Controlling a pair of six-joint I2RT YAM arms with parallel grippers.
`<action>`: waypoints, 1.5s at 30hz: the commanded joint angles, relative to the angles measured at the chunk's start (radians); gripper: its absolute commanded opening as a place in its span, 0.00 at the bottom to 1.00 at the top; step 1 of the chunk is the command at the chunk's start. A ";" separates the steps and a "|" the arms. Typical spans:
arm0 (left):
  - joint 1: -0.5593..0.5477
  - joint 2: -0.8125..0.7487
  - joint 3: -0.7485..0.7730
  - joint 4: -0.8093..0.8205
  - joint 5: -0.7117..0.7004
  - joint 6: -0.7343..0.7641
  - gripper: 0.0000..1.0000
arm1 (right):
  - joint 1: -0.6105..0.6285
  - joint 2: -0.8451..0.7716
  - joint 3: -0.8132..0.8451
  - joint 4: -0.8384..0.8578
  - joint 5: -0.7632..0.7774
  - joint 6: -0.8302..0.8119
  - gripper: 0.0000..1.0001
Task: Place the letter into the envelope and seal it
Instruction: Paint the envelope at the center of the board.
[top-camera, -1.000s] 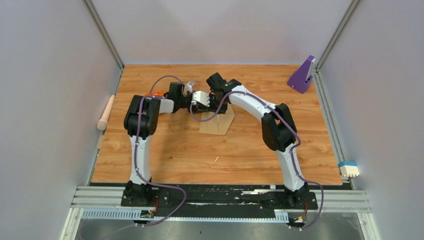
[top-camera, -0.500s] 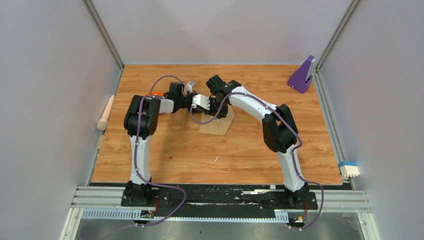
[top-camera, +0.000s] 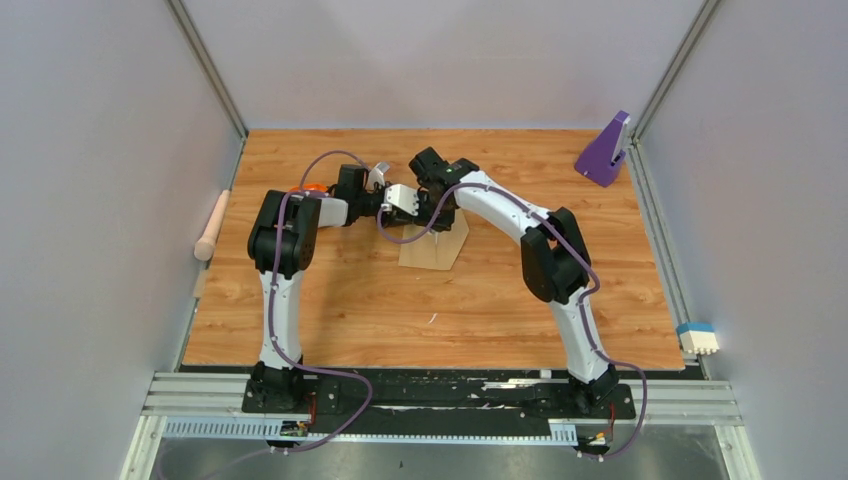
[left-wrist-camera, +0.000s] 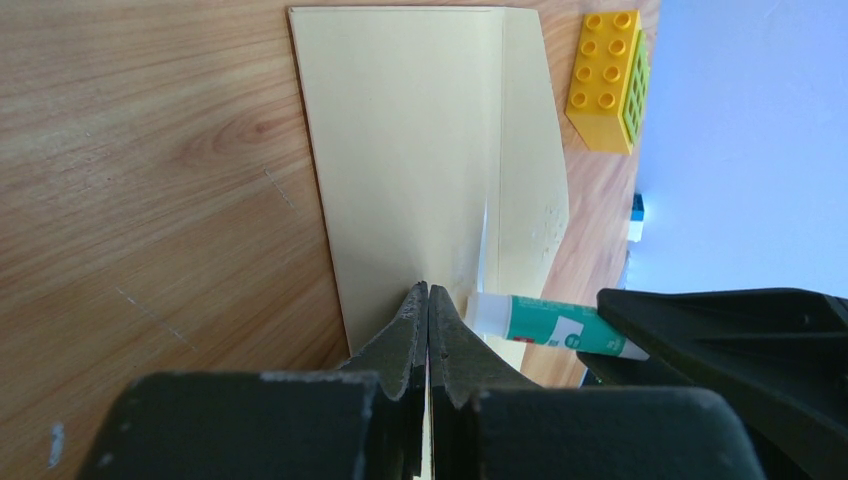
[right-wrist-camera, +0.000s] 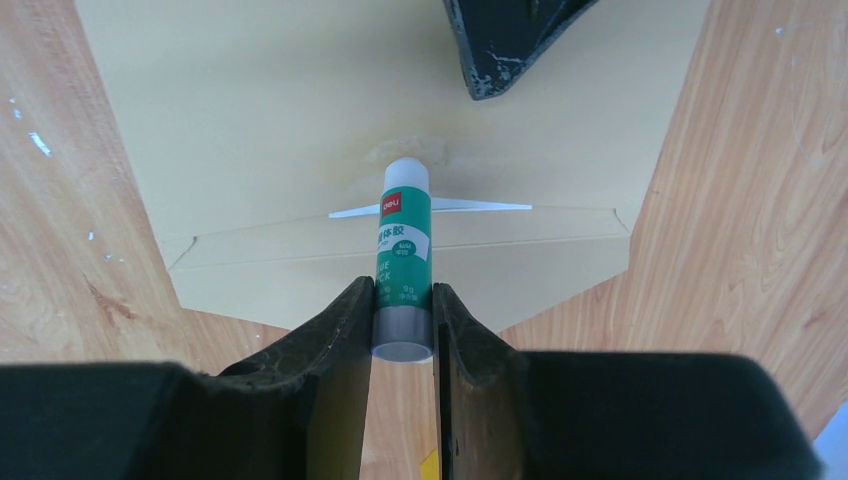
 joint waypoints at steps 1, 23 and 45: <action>-0.006 0.012 0.003 -0.058 -0.060 0.051 0.00 | -0.020 0.023 0.050 0.017 0.036 0.016 0.00; -0.005 0.005 0.002 -0.056 -0.057 0.055 0.00 | -0.035 0.003 0.064 0.170 0.064 0.072 0.00; -0.004 -0.154 -0.005 0.121 0.101 0.009 0.72 | -0.250 -0.452 -0.306 0.019 -0.733 0.177 0.00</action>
